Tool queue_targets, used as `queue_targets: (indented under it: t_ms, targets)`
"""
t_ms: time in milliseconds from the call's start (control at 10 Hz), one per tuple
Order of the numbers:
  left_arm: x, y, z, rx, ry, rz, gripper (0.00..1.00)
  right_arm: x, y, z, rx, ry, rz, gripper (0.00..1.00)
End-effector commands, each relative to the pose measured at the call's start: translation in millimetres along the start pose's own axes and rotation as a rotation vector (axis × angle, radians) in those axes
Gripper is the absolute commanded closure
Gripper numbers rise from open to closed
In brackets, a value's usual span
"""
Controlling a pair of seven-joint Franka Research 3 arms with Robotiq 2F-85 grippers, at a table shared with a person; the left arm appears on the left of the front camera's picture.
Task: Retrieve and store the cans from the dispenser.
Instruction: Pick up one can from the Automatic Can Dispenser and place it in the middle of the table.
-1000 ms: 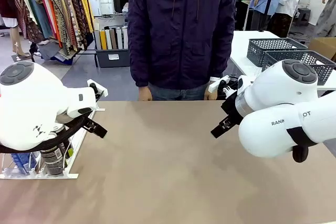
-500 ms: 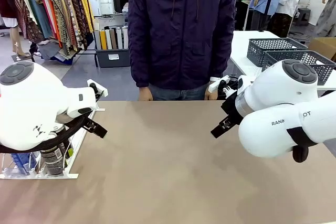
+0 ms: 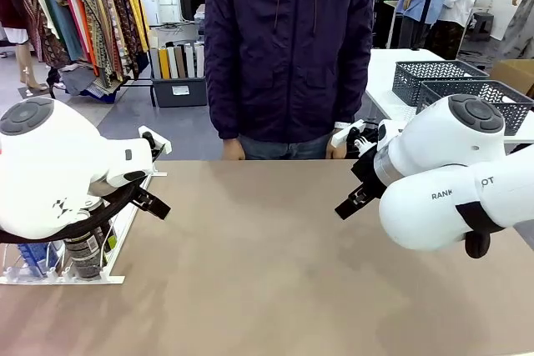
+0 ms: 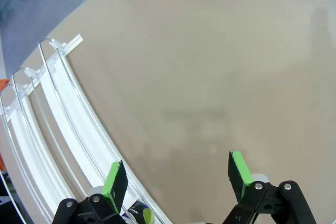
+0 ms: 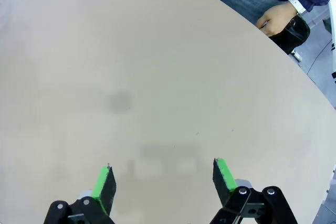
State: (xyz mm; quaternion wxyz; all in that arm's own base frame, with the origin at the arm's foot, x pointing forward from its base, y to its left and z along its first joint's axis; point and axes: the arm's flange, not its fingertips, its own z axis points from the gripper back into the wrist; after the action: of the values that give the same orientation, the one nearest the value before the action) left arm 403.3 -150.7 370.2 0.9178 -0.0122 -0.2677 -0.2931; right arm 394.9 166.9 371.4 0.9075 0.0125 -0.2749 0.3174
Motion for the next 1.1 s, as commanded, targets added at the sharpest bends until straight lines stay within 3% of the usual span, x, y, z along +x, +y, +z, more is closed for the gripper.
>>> queue_targets:
  t_ms: [0, 500, 700, 800, 900, 1000]
  targets:
    - [0, 0, 0, 0.000, -0.001, -0.001, 0.00, 0, 0, 0, 0.000, 0.000, 0.000, 0.00]
    - [0, 0, 0, 0.000, 0.000, 0.000, 0.00, 0, 0, 0, 0.000, 0.000, 0.000, 0.00]
    - [5, -7, 16, -0.307, 0.128, -0.025, 0.00, -3, -5, 9, 0.278, 0.126, -0.082, 0.00]
    - [9, -12, 28, -0.442, 0.156, 0.001, 0.00, -5, -9, 18, 0.374, 0.101, -0.174, 0.00]
    - [19, -18, 49, -0.573, 0.192, 0.185, 0.00, -2, -14, 34, 0.492, 0.072, -0.365, 0.00]
    - [20, -15, 74, -0.712, 0.179, 0.229, 0.00, -4, -22, 53, 0.607, 0.044, -0.459, 0.00]
